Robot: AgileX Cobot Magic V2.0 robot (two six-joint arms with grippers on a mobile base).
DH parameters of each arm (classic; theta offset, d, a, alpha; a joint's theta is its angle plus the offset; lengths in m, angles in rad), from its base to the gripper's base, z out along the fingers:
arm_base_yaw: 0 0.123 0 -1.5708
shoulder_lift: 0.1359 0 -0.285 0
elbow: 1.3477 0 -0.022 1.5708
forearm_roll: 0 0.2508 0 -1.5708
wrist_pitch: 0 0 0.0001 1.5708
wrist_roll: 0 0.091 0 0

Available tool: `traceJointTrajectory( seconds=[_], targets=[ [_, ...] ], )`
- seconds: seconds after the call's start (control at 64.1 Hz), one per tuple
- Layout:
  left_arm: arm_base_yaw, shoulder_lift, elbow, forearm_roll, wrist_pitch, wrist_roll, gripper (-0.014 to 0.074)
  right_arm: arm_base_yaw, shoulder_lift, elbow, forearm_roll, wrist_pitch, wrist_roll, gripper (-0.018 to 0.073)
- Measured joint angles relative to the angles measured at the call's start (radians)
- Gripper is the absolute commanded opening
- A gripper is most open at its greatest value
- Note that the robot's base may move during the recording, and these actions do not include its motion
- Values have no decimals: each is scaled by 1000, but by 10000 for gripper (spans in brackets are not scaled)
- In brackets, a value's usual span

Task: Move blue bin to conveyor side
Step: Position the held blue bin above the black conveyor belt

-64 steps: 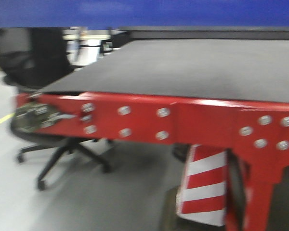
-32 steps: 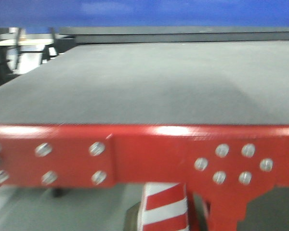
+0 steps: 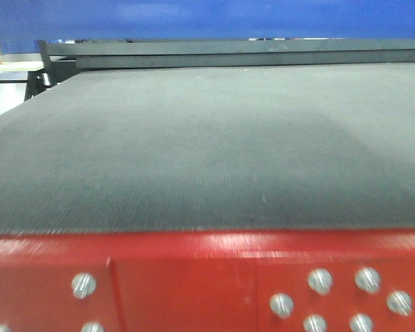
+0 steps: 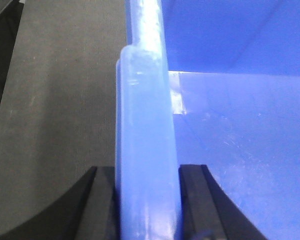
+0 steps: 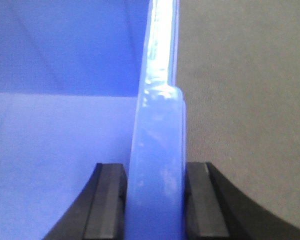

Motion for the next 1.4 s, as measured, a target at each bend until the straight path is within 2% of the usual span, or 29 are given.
traceJointTrajectory(
  seconds=[1.403],
  targets=[
    [0, 0, 0, 2, 0, 0, -18, 0, 0, 0, 2, 0, 0, -88]
  ],
)
